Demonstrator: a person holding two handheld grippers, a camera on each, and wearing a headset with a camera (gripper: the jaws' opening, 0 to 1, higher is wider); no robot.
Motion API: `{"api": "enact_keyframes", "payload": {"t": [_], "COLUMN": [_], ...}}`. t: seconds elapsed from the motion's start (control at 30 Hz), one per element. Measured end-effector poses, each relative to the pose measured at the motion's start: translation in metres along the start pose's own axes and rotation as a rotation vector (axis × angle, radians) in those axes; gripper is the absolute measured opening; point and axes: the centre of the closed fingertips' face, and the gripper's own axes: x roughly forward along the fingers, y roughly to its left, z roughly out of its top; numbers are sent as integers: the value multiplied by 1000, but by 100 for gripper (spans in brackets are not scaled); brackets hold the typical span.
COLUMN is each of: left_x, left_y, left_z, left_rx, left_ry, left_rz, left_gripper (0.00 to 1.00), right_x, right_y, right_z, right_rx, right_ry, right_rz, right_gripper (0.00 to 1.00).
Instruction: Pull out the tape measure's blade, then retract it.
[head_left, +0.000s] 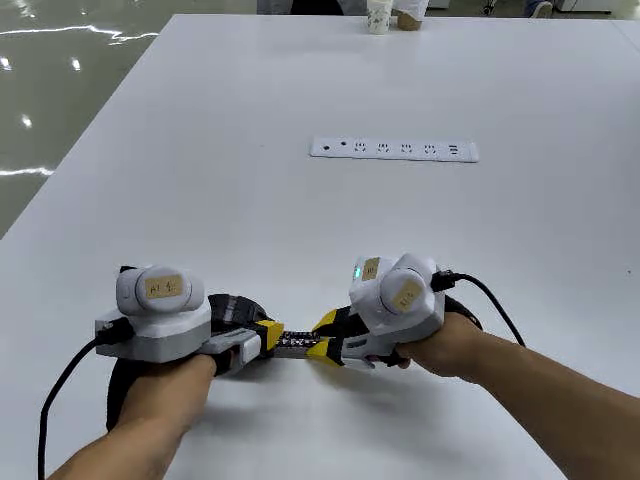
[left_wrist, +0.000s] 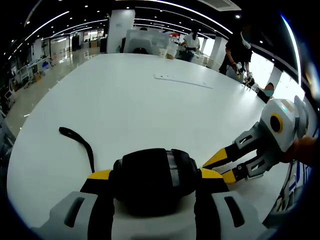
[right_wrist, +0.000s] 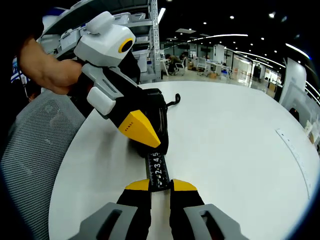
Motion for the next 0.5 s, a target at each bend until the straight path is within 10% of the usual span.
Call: {"api": "enact_keyframes", "payload": {"t": [0.5], "left_x": [0], "left_y": [0], "left_z": [0], "left_rx": [-8], "left_ry": [2], "left_rz": [-3], "left_gripper": [60], "right_x": [12], "right_y": [2], "right_z": [10], "right_rx": [-8], "right_ry": [-14], "right_rz": [5], "right_gripper": [10]}}
